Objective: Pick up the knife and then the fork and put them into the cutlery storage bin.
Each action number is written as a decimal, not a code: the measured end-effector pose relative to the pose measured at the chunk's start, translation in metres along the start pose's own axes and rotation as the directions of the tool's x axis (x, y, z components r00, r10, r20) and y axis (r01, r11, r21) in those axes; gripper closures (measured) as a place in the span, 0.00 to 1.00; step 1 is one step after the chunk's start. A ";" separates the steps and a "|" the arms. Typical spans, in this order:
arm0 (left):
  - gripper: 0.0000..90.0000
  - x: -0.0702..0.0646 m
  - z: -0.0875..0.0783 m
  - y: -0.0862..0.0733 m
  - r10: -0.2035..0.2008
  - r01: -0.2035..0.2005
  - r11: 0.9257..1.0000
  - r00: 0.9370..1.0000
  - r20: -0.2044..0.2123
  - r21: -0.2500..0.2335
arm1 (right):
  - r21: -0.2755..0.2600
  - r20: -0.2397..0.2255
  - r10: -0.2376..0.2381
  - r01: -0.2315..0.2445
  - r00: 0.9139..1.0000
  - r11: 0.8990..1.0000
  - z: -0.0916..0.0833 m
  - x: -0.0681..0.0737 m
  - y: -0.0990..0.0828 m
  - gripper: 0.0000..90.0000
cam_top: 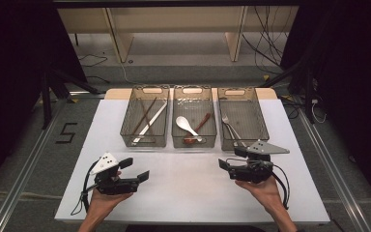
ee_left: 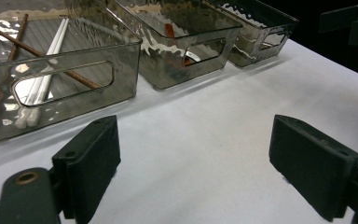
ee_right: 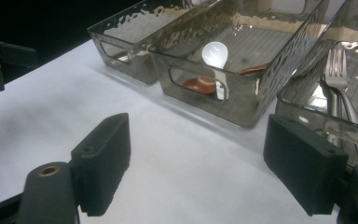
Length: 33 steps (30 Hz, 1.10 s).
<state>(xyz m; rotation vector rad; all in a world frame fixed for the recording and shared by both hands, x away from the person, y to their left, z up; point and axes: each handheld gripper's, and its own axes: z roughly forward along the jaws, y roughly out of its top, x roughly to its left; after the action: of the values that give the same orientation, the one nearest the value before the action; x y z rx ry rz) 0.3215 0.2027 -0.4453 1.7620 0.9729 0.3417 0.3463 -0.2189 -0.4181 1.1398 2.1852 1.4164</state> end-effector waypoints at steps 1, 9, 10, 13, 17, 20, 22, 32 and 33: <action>0.18 0.000 0.000 0.000 -0.002 0.002 1.000 1.000 0.002 0.001 | -0.006 0.001 -0.003 0.003 1.000 1.000 -0.001 0.001 -0.003 0.27; 0.18 -0.002 0.000 0.000 -0.009 0.009 1.000 1.000 0.014 -0.001 | -0.021 -0.005 -0.008 0.008 1.000 1.000 -0.009 0.005 -0.017 0.26; 0.18 -0.002 0.000 0.000 -0.009 0.009 1.000 1.000 0.015 -0.001 | -0.026 -0.004 -0.009 0.009 1.000 1.000 -0.011 0.006 -0.019 0.26; 0.18 -0.003 0.000 0.000 -0.011 0.011 1.000 1.000 0.018 -0.004 | -0.040 -0.006 -0.006 0.006 1.000 0.999 -0.014 0.007 -0.022 0.26; 0.18 -0.003 -0.001 0.000 -0.008 0.008 1.000 1.000 0.023 -0.001 | -0.051 -0.011 -0.005 0.005 1.000 0.999 -0.017 0.008 -0.025 0.26; 0.18 -0.003 -0.001 0.000 -0.006 0.006 1.000 1.000 0.022 -0.001 | -0.047 -0.011 -0.009 0.009 1.000 0.999 -0.018 0.011 -0.028 0.26; 0.18 -0.003 -0.001 0.000 -0.006 0.006 1.000 1.000 0.022 -0.002 | -0.045 -0.014 -0.010 0.009 1.000 0.999 -0.018 0.012 -0.030 0.26; 0.18 -0.004 -0.003 -0.001 -0.006 0.006 1.000 1.000 0.025 -0.002 | -0.041 -0.006 -0.015 0.014 1.000 0.999 -0.019 0.012 -0.041 0.25; 0.18 -0.004 -0.003 -0.001 -0.008 0.008 1.000 1.000 0.026 -0.004 | -0.038 -0.006 -0.013 0.013 1.000 0.999 -0.019 0.012 -0.042 0.25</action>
<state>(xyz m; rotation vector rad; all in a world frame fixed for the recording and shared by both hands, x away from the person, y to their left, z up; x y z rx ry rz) 0.3166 0.2020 -0.4440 1.7546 0.9598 0.3144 0.3079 -0.2303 -0.4435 1.1072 2.1561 1.4519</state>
